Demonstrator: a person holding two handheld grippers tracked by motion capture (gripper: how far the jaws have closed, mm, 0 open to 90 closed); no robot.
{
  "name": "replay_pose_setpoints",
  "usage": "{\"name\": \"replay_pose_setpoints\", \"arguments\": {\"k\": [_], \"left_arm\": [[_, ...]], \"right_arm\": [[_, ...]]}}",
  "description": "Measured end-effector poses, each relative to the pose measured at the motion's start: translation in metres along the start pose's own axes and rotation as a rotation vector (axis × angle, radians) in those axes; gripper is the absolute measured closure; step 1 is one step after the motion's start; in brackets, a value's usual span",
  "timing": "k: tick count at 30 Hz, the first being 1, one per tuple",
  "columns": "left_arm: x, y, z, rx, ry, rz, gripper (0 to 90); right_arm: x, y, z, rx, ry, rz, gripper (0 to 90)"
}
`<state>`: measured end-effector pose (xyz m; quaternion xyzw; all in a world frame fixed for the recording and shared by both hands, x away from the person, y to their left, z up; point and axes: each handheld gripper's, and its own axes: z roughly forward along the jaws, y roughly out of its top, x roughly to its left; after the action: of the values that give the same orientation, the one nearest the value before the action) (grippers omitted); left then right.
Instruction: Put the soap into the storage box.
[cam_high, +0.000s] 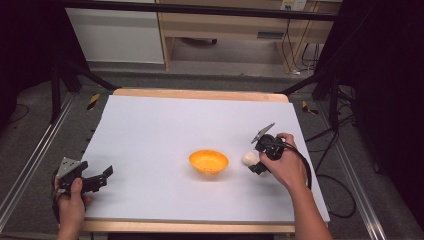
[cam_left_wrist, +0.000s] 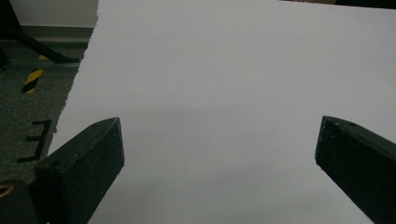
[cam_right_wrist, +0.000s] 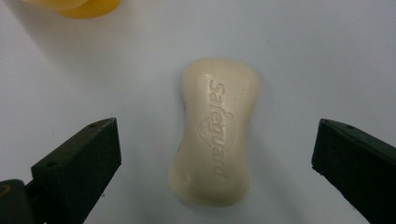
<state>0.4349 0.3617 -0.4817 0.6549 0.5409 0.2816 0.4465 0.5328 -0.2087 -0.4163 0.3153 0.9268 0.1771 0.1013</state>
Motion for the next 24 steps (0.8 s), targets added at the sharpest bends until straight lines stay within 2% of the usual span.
{"name": "replay_pose_setpoints", "arguments": {"k": [7,13,18,19,24], "left_arm": [[0.000,0.000,0.000,0.000,-0.001,0.000,0.8],[0.000,0.000,0.000,0.003,-0.001,-0.003,0.8],[0.000,0.000,0.000,0.003,-0.002,-0.001,0.8],[0.000,0.000,0.000,0.003,-0.003,-0.002,0.8],[0.000,0.000,0.000,0.003,-0.002,-0.003,0.8]], "right_arm": [[0.001,0.006,0.008,0.026,0.007,-0.008,6.6],[0.001,0.010,0.013,0.049,0.015,0.007,22.9],[-0.001,0.011,0.019,0.071,-0.013,0.042,29.9],[-0.001,0.013,0.022,0.083,-0.025,0.073,33.3],[-0.004,0.013,0.026,0.108,-0.021,0.100,42.2]]}}
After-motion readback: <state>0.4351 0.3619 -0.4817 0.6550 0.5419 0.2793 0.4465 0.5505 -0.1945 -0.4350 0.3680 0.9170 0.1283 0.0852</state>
